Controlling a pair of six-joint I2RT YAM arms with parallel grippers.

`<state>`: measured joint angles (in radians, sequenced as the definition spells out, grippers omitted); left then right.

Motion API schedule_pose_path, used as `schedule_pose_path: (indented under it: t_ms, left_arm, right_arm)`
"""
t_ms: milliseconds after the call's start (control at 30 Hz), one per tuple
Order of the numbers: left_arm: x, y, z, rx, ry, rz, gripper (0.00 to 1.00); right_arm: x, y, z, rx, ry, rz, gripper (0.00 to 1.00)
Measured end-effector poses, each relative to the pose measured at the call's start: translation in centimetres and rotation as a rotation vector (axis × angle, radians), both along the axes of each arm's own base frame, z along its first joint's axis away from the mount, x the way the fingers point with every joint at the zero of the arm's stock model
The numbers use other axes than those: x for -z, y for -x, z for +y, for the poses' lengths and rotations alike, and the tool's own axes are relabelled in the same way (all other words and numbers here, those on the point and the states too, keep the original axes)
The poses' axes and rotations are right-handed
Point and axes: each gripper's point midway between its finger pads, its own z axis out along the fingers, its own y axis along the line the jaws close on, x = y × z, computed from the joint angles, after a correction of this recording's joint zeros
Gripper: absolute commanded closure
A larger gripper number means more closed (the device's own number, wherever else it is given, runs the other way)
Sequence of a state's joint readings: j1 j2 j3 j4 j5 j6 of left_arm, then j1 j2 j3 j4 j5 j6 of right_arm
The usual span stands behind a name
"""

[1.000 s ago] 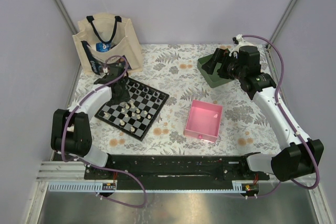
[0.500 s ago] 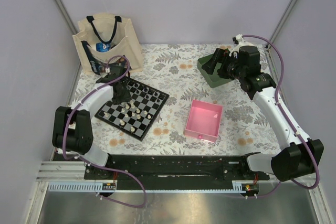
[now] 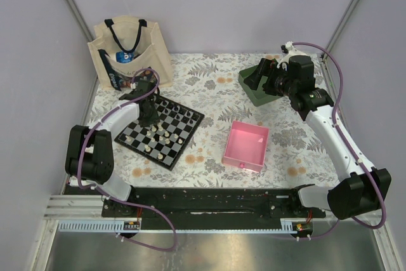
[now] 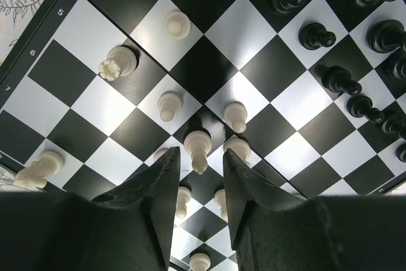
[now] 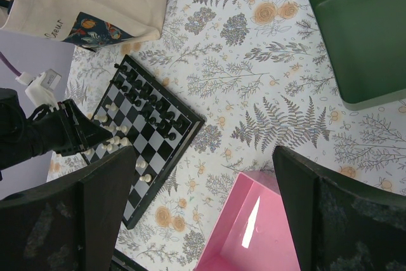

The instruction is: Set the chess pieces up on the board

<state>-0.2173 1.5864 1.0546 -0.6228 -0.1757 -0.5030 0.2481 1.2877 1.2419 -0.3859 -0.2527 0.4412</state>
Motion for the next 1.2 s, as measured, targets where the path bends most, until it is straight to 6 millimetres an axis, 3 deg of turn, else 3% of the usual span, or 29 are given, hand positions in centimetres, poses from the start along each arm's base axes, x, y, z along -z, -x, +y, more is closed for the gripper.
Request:
schedule_pose_path:
  t_ms: [867,1200]
  left_arm:
    - [1.2,-0.1,-0.2,0.002,-0.005,0.024,0.68]
    - [1.2,-0.1,-0.1,0.0,-0.006,0.023,0.89]
  right_arm:
    - [0.1,0.0,-0.1,-0.004,0.01,-0.004,0.01]
    - [0.1,0.0,-0.1,-0.005,0.012,-0.005,0.01]
